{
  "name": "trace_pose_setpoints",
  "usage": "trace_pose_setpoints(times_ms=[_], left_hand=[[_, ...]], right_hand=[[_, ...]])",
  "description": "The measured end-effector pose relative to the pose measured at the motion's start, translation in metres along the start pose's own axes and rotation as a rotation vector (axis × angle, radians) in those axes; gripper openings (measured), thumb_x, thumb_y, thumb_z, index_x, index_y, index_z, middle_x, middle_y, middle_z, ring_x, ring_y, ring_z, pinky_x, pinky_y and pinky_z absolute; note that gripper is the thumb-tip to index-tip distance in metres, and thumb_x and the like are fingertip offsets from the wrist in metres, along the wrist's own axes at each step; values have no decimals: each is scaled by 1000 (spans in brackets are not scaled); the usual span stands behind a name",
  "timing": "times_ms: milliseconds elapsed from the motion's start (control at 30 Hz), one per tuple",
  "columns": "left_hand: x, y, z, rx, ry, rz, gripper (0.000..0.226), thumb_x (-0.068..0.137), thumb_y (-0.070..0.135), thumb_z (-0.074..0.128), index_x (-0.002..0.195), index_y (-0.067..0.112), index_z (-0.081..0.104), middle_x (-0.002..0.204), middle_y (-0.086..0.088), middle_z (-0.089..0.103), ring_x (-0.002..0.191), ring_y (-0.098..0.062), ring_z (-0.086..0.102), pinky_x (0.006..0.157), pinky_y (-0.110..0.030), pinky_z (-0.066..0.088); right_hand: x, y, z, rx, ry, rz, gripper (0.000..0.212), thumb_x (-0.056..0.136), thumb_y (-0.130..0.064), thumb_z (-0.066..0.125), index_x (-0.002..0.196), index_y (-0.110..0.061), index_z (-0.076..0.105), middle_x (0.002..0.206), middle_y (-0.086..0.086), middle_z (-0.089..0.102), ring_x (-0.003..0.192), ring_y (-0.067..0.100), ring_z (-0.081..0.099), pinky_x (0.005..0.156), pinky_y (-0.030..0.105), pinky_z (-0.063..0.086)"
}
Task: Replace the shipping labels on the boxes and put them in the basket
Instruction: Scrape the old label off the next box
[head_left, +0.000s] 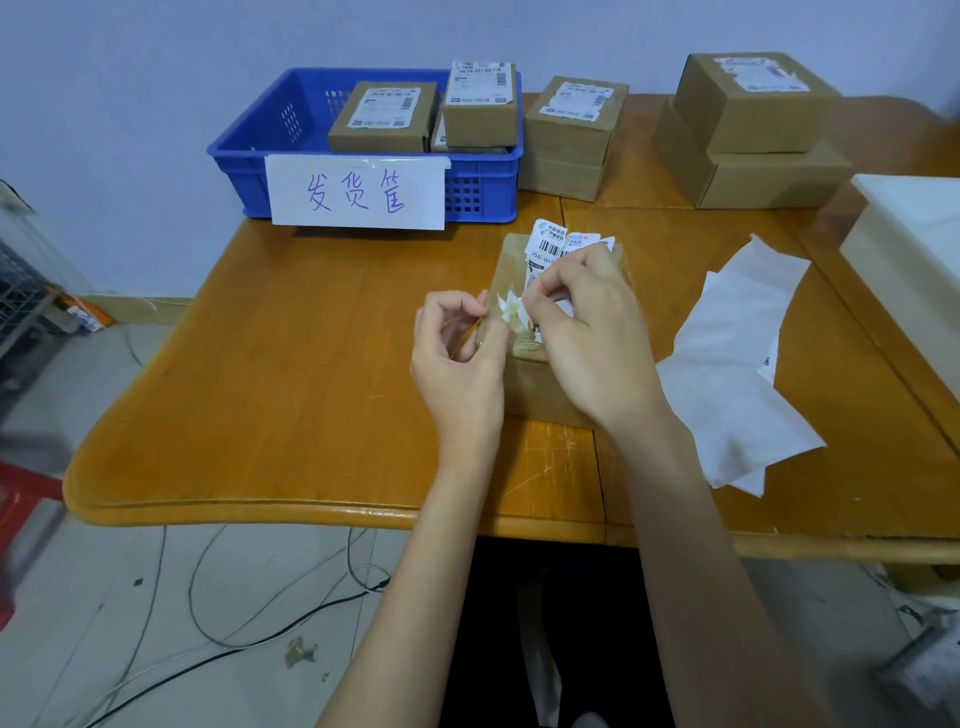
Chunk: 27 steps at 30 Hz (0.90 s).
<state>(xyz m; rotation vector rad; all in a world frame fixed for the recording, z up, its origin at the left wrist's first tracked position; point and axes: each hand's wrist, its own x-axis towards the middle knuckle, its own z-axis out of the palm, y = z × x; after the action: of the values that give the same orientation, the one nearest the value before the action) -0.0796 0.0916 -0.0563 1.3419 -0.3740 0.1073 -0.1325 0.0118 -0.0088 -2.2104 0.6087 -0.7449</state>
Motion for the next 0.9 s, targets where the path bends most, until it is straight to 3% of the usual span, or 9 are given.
trace_pose_setpoints(times_ms=[100, 167, 333, 433, 567, 667, 800, 900], left_hand=[[-1, 0, -1, -5, -4, -19, 15, 83, -9, 61, 86, 4, 55, 93, -16, 56, 88, -7, 59, 78, -16, 47], [-2, 0, -2, -30, -8, -36, 13, 85, -8, 61, 87, 3, 56, 94, -19, 56, 86, -7, 58, 75, -14, 46], [-3, -1, -3, -50, -32, -50, 5, 91, -2, 63, 93, 2, 60, 102, -29, 57, 84, -9, 59, 75, -16, 47], [-3, 0, -4, -44, -34, -48, 7, 89, -2, 63, 93, 2, 59, 101, -27, 58, 85, -7, 59, 76, -16, 47], [-2, 2, -3, -29, -23, -23, 15, 85, -8, 61, 88, 7, 59, 100, -27, 58, 86, -3, 60, 77, -15, 46], [-2, 3, -1, -16, 1, -17, 20, 83, -10, 60, 86, 10, 60, 101, -27, 59, 86, -4, 62, 75, -15, 47], [-2, 4, -1, 4, 0, 14, 22, 84, -10, 63, 86, 12, 59, 101, -25, 59, 95, -14, 65, 77, -14, 49], [-1, 6, -1, 17, 0, 33, 27, 83, -12, 63, 85, 15, 59, 101, -23, 59, 100, -18, 66, 78, -14, 49]], right_hand=[[-1, -4, -1, 54, -9, 44, 27, 98, -34, 51, 81, -16, 60, 95, -6, 48, 90, 3, 49, 67, 11, 35], [0, -5, 0, 72, 7, 60, 28, 91, -43, 61, 81, -16, 61, 96, -5, 49, 86, 3, 51, 67, 12, 38], [3, -13, 13, -161, 92, 81, 38, 76, -58, 71, 71, -23, 55, 91, -6, 51, 92, 8, 51, 64, 23, 38], [8, -16, 14, -174, 76, 111, 34, 76, -52, 73, 67, -22, 61, 93, -4, 55, 92, 7, 53, 64, 22, 41], [11, -9, 5, -77, 78, 105, 22, 86, -23, 70, 69, -8, 70, 95, 5, 61, 79, 4, 53, 59, 8, 38], [12, -7, 1, -117, 39, 90, 25, 91, -22, 67, 70, -9, 66, 101, 4, 57, 80, 3, 49, 61, 2, 36], [12, -6, 3, -168, 34, 67, 22, 95, -24, 60, 82, -8, 67, 110, 3, 52, 90, 5, 47, 61, 11, 35], [11, -5, 5, -198, 75, 60, 21, 97, -23, 58, 94, -5, 68, 116, 6, 52, 104, 10, 51, 70, 18, 35]])
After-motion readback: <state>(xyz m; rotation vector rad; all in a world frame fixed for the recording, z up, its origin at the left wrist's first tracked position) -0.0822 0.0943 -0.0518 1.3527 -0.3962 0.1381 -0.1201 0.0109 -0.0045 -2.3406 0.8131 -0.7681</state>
